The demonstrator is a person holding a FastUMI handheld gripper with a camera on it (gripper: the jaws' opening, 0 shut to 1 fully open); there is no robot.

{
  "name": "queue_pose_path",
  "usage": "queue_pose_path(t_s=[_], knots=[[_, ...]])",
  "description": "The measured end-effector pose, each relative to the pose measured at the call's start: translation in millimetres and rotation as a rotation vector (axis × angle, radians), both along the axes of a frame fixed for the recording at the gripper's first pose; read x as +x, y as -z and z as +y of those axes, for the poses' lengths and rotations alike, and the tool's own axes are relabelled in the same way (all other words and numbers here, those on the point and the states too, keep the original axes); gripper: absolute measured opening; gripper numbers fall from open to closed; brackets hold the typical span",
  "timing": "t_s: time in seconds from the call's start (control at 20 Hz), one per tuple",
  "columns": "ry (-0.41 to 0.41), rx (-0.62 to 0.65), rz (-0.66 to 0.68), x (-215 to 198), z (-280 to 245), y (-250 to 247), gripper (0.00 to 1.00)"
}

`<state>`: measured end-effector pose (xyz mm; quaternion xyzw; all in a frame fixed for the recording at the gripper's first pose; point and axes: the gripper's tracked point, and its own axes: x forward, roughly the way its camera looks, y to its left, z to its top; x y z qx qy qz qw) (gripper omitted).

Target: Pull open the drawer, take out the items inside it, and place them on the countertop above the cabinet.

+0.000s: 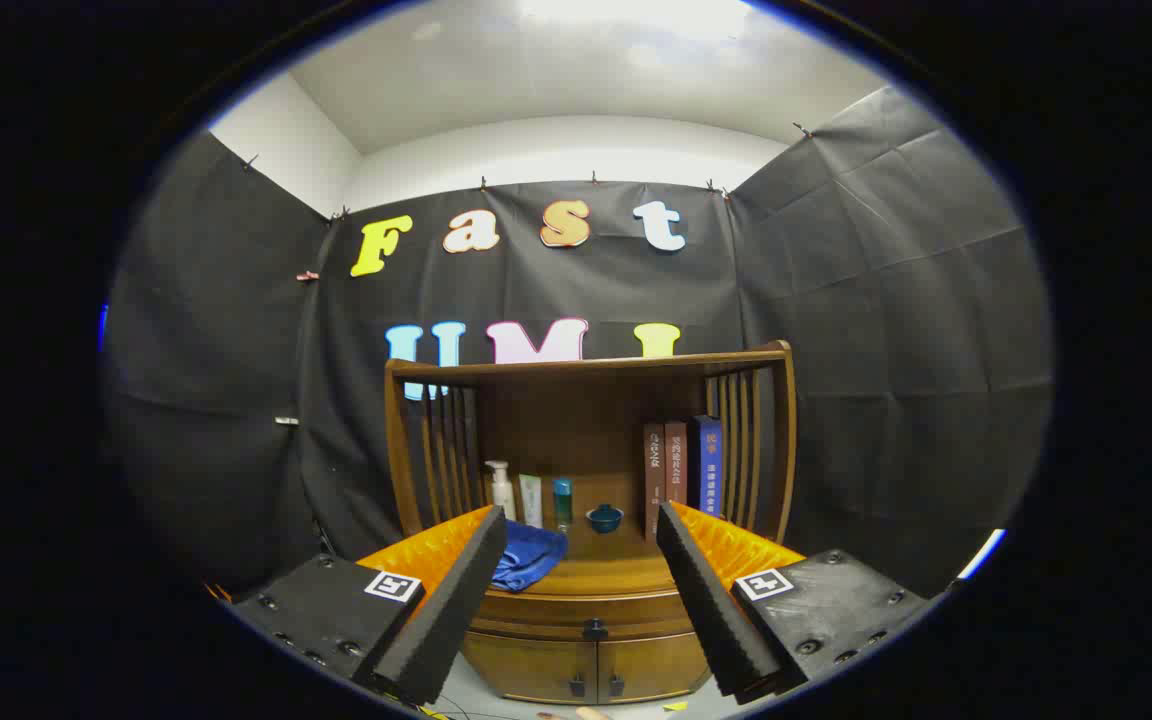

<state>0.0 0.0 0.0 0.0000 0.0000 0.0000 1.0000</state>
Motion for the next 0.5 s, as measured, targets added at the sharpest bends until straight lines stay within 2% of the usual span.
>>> queue_pose_path(t_s=[0.2, 0.5], knots=[[-0.025, 0.012, -0.042, -4.8, 10.5, -19.0, 0.98], [-0.031, -0.013, -0.031, -1.6, 13.0, -20.5, 0.98]])
